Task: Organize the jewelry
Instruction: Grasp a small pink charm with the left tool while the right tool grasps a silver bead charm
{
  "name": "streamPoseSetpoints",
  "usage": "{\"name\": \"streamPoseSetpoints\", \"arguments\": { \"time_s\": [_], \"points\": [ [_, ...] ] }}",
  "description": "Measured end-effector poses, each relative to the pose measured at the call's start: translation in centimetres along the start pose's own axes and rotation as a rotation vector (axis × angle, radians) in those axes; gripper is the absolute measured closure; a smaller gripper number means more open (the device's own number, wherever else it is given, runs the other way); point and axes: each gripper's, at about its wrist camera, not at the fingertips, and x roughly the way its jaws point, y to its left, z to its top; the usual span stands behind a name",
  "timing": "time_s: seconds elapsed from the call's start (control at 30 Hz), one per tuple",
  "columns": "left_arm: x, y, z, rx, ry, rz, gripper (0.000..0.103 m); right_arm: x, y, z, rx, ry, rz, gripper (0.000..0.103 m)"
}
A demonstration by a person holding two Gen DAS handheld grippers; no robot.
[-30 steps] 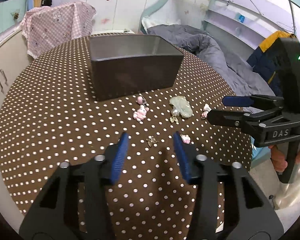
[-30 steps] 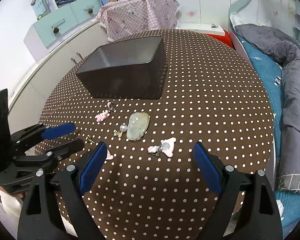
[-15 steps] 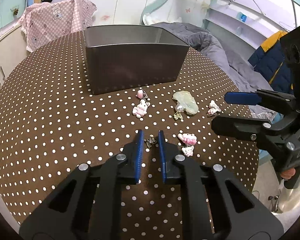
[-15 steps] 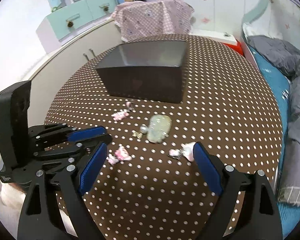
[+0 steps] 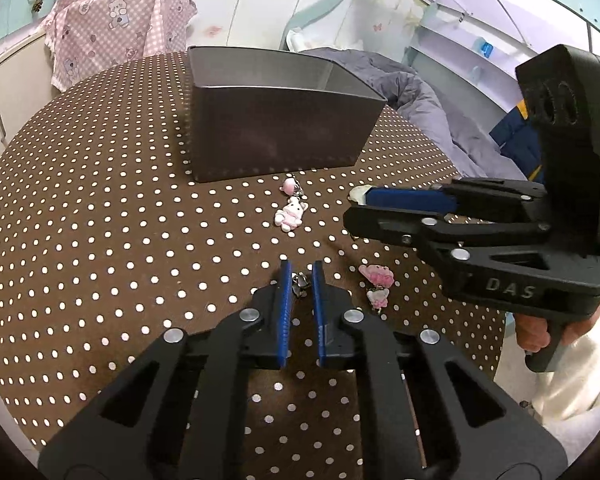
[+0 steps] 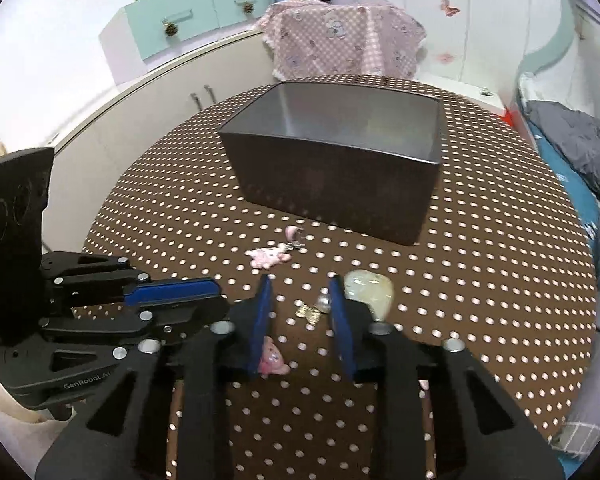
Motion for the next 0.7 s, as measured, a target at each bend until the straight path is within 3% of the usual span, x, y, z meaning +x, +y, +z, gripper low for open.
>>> {"name": "streamPoseSetpoints", "arguments": {
  "time_s": [0.23,0.3,0.57,0.7],
  "points": [
    [-0.8,0.8,0.0,-0.010,-0.022,0.010,0.093,0.8,-0.6,-0.3,0.015,0.030,-0.060,0.091],
    [-1.2,1.1,0.0,-0.018,-0.032,0.015,0.093,0.5,-0.4,-0.3,0.004,0.029,-0.093,0.085],
    [-1.4,1.5,0.1,-0.031,-0.042,0.019,0.093,0.3,-0.2,-0.8,-0.033,0.037,-0.118,0.084],
    [-1.4,1.7,0.1,-0.028,-0.038,0.014,0.093,0.8,-0.3,-1.2,-0.053,0.025,-0.141,0.090]
  ]
}}
